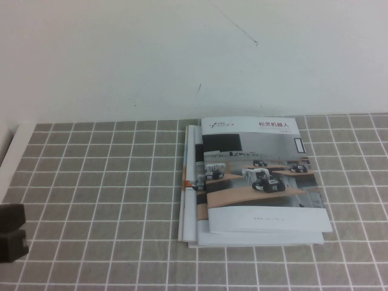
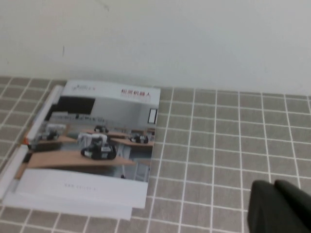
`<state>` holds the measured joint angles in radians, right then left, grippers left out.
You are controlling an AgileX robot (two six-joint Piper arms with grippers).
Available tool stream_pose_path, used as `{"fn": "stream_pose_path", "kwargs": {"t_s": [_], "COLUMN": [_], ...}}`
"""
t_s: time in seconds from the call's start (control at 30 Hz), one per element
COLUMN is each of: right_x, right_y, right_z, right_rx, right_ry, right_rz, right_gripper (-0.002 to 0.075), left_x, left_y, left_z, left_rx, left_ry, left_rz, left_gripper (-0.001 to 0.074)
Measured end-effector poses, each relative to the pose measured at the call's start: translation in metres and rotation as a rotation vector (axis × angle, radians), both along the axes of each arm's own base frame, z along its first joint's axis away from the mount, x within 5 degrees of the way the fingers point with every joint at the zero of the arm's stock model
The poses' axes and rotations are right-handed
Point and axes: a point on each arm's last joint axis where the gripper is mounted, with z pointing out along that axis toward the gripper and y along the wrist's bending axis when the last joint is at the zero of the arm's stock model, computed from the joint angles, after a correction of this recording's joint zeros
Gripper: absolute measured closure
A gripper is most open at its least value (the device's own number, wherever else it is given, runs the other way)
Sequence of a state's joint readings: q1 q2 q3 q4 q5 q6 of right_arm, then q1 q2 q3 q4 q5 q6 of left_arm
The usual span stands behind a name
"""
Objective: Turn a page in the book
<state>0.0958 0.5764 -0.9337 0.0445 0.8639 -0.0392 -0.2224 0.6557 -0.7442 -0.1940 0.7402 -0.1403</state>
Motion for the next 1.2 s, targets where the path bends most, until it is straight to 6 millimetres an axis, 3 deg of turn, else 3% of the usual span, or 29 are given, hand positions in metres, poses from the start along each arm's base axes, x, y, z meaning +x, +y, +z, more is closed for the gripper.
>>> {"fn": "stream_pose_path", "kwargs": {"t_s": [0.23,0.47,0.67,0.83,1.03,1.2], "right_x": [0.003,0.012,0.045,0.081,0.112,0.133], "right_y": [0.001,0.008,0.012,0.017,0.026,0.030], "right_z": [-0.003,-0.011,-0.032,-0.054,-0.071,-0.087], "right_rx": [-0.029,0.006,-0.030,-0.044,0.022,0.033], "right_ry": [0.033,0.133,0.348,0.484,0.531,0.567], "right_rz": [0.029,0.079,0.110,0.130,0.163,0.182], "right_gripper": [0.0729,0.0729,0.0729,0.0729,0.0729,0.0729], "left_x": [0.017,0.044,0.060,0.075,0.098,0.127], "left_y": [-0.008,-0.027,-0.049,-0.055,-0.060,-0.068], "left_z": [0.000,-0.017,-0.018,-0.026,-0.048,-0.052], "left_rx": [-0.083,-0.128,-0.254,-0.273,-0.224,-0.189], "left_ry": [-0.013,0.097,0.068,0.065,0.125,0.134], "left_rz": [0.004,-0.124,-0.304,-0.338,-0.363,-0.405], "left_gripper": [0.0738,0.0738,0.0738,0.0738,0.0738,0.0738]}}
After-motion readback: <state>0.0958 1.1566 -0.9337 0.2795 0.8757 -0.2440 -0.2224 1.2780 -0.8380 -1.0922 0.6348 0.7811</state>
